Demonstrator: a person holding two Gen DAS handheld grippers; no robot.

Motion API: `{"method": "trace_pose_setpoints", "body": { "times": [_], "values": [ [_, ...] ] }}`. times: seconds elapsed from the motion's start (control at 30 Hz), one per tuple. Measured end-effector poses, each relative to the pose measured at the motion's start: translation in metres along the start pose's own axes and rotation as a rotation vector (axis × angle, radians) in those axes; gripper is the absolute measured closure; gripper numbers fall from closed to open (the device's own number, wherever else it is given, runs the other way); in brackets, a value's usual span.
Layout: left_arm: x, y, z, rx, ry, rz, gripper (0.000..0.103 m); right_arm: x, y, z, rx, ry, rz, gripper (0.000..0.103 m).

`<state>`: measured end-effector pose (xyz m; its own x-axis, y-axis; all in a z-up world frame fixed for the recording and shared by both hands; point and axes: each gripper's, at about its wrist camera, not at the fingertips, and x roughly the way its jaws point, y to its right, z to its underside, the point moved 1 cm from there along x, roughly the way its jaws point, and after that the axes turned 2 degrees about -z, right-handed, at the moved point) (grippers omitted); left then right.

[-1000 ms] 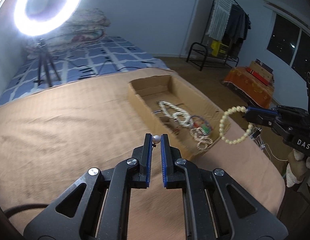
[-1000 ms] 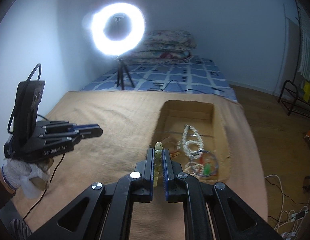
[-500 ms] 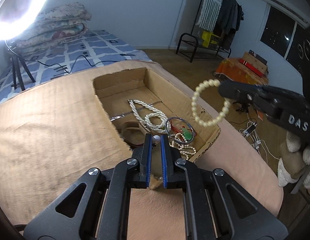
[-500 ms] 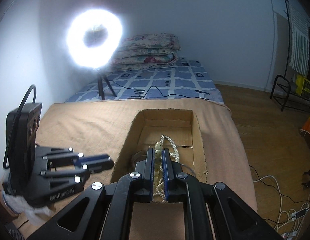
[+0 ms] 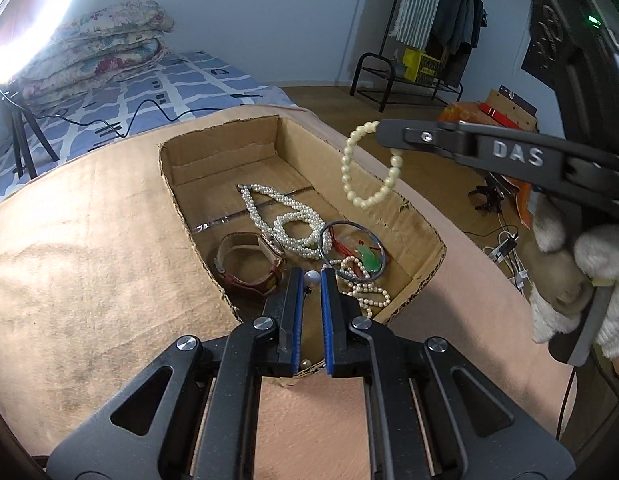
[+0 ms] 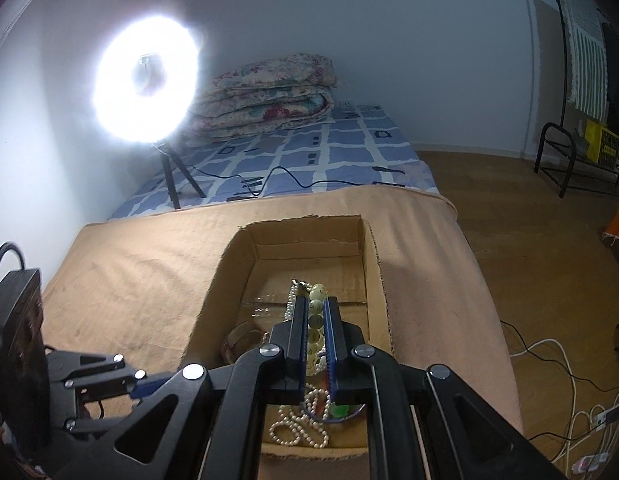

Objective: Organize jewelry
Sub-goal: 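Carry the earring in the left tool and bracelet in the right tool over the box, then open the right tool to drop the bracelet while the left tool releases the earring into the box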

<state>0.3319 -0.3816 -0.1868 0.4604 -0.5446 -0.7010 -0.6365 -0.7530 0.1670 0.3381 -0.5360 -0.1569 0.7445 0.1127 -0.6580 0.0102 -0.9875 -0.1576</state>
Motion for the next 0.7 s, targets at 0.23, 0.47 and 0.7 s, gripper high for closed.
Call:
{"method": "trace_pose_setpoints", "body": {
  "times": [0.23, 0.47, 0.7],
  "values": [
    [0.004, 0.001, 0.001, 0.004, -0.004, -0.001, 0.097, 0.023, 0.005, 0.001, 0.014, -0.038, 0.002, 0.098],
    [0.01, 0.003, 0.001, 0.009, -0.014, -0.001, 0.097, 0.044, 0.008, 0.004, 0.006, -0.075, 0.028, 0.098],
    [0.015, 0.003, 0.001, 0.004, -0.022, 0.003, 0.097, 0.053, 0.013, 0.006, 0.012, -0.092, 0.048, 0.098]
  ]
}}
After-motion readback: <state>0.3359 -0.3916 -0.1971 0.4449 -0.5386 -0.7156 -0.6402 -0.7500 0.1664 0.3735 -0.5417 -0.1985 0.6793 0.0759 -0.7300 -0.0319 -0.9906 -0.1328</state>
